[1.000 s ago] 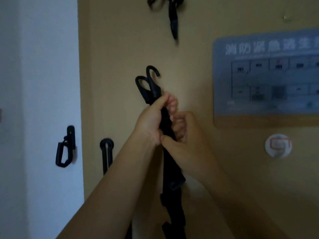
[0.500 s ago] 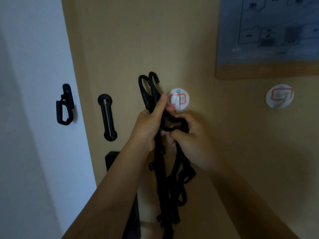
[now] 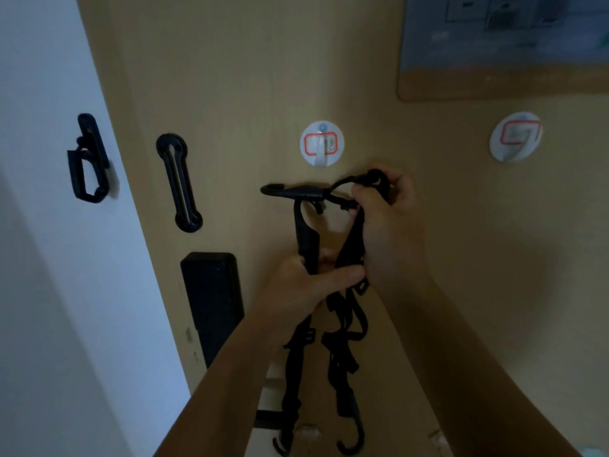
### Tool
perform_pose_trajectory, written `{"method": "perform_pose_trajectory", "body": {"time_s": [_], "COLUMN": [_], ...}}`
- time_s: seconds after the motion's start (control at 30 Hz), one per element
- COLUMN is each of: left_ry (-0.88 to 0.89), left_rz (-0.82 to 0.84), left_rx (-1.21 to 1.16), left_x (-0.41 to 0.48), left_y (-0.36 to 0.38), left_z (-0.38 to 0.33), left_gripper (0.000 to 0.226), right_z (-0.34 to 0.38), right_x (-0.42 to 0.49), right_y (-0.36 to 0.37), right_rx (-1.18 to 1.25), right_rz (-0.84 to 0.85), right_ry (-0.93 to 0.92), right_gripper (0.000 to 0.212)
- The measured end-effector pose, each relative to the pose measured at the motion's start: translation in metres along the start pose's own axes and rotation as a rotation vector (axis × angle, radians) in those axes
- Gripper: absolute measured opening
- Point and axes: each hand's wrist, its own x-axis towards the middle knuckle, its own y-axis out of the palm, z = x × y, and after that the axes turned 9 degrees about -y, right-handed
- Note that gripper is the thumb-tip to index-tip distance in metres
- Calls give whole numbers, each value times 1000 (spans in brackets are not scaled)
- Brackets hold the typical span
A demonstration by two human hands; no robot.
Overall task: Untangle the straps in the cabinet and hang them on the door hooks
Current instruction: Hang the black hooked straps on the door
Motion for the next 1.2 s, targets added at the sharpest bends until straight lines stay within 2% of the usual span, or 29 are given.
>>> {"method": "perform_pose_trajectory", "body": {"time_s": [0.1,0.23,0.33,0.43,0.53,0.6,0.63,0.67,0.73,0.8,1.03,1.1,1.2], "left_ry": [12,-70,-78,-86,-86,-95,-97,-103,-136,-168,-109,-126,-101], "left_rz": [11,-175,-135,-72,-4,37,64,95,164,179,177,159,123], "left_rx": [-33,8,-14,-70,-137,-184,-203,-222,-245,-230,-247,-201,-114], "left_x": [-4,-1,-1,-4,-3,-1,0,1,3,5,9,13,12], "left_y": [7,6,0,1,8,10,11,11,9,7,5,2,1], "left_z": [-4,-3,-7,-10,-13,-15,-16,-17,-17,-16,-19,-20,-27], "left_gripper": [17,46,40,33,35,43,45,44,45,47,40,44,29], "right_z": [0,0,-3,-3,-3,1,3,5,11,12,10,11,13], "right_x": [-3,-6,-13,-18,-19,-21,-23,-26,-30,-33,-33,-29,-22], "right_y": [-6,-23,-39,-51,-57,-57,-58,-58,-57,-57,-58,-58,-57], "right_rx": [-1,-47,-184,-408,-780,-870,-824,-732,-525,-479,-314,-338,-399], "right_rz": [-14,-34,-86,-56,18,84,159,260,473,572,616,591,516], "right_ry": [-14,-38,-68,-128,-373,-597,-658,-643,-487,-429,-197,-179,-232], "right_gripper": [22,23,25,25,21,17,18,20,20,19,8,9,15]}}
